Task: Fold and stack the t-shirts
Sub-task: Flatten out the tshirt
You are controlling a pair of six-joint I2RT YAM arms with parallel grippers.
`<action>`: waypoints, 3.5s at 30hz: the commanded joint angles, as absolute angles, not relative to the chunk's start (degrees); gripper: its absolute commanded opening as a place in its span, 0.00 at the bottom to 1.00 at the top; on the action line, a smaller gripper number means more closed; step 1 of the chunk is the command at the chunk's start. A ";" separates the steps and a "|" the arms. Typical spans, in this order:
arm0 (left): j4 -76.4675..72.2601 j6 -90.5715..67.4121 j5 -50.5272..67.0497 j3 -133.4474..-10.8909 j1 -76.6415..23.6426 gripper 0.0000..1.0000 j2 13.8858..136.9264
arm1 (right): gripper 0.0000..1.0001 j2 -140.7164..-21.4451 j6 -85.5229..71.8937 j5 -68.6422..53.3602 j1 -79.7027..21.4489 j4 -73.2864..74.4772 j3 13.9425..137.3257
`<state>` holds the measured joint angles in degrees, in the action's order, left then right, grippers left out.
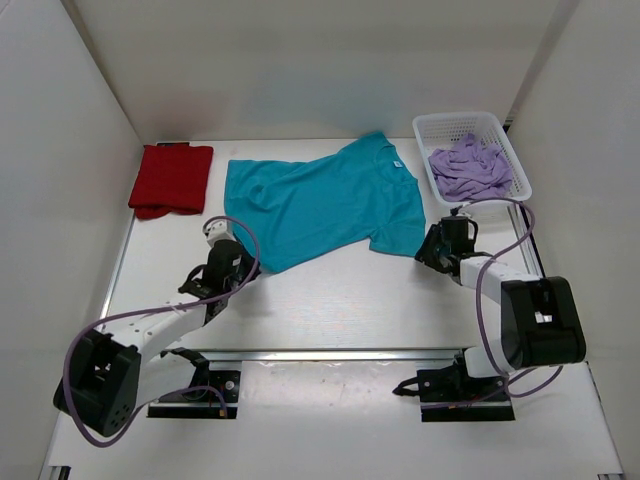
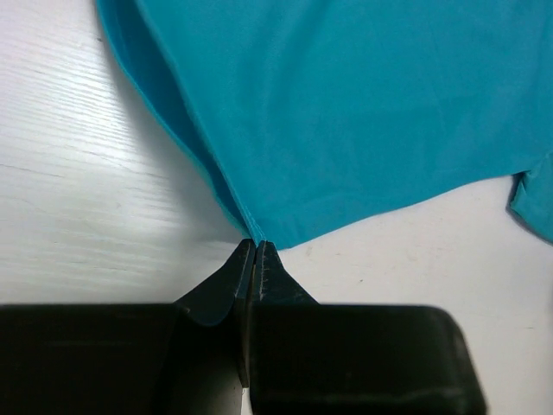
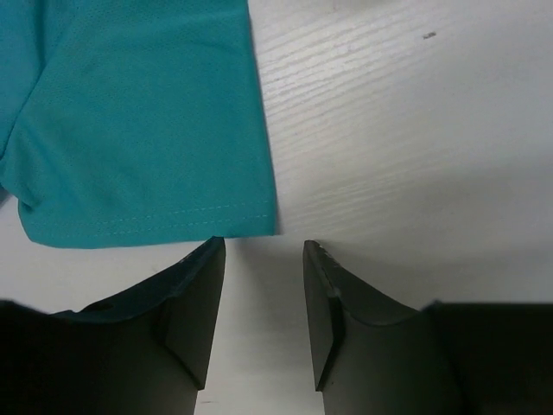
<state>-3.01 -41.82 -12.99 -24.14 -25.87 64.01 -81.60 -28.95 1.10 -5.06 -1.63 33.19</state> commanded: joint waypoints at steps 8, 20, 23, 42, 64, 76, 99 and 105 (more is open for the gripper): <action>-1.85 -37.53 -10.55 -23.55 -23.47 0.00 60.91 | 0.29 -87.36 -31.03 0.44 -4.31 -2.99 36.12; 10.95 -28.94 -7.14 -35.84 -25.23 0.00 62.48 | 0.00 -71.13 -28.05 4.99 -9.04 8.05 38.40; 22.02 -22.61 -7.29 -47.52 -27.94 0.00 62.49 | 0.00 -58.82 -25.06 11.57 -14.30 17.71 43.65; 51.76 -16.79 3.96 -113.36 -8.70 0.00 72.84 | 0.00 -77.06 -6.41 25.36 -34.66 49.84 124.81; 38.94 -23.90 6.85 -127.79 -0.80 0.00 102.04 | 0.00 -109.87 -15.12 -9.68 -7.73 18.04 144.75; 31.83 -25.23 7.57 -119.13 5.01 0.00 97.21 | 0.00 -99.77 -12.04 -9.58 -5.62 22.05 132.40; 24.77 -25.32 2.10 -31.30 2.63 0.00 49.66 | 0.00 -37.03 -27.41 -5.17 -12.92 32.41 29.90; 27.43 -25.58 2.45 -31.29 0.00 0.00 46.67 | 0.00 -33.04 -31.56 -0.53 -20.66 37.36 31.64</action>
<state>26.46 -25.85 1.10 -31.27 0.10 47.05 -32.01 -28.86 -2.96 -19.92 34.87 30.17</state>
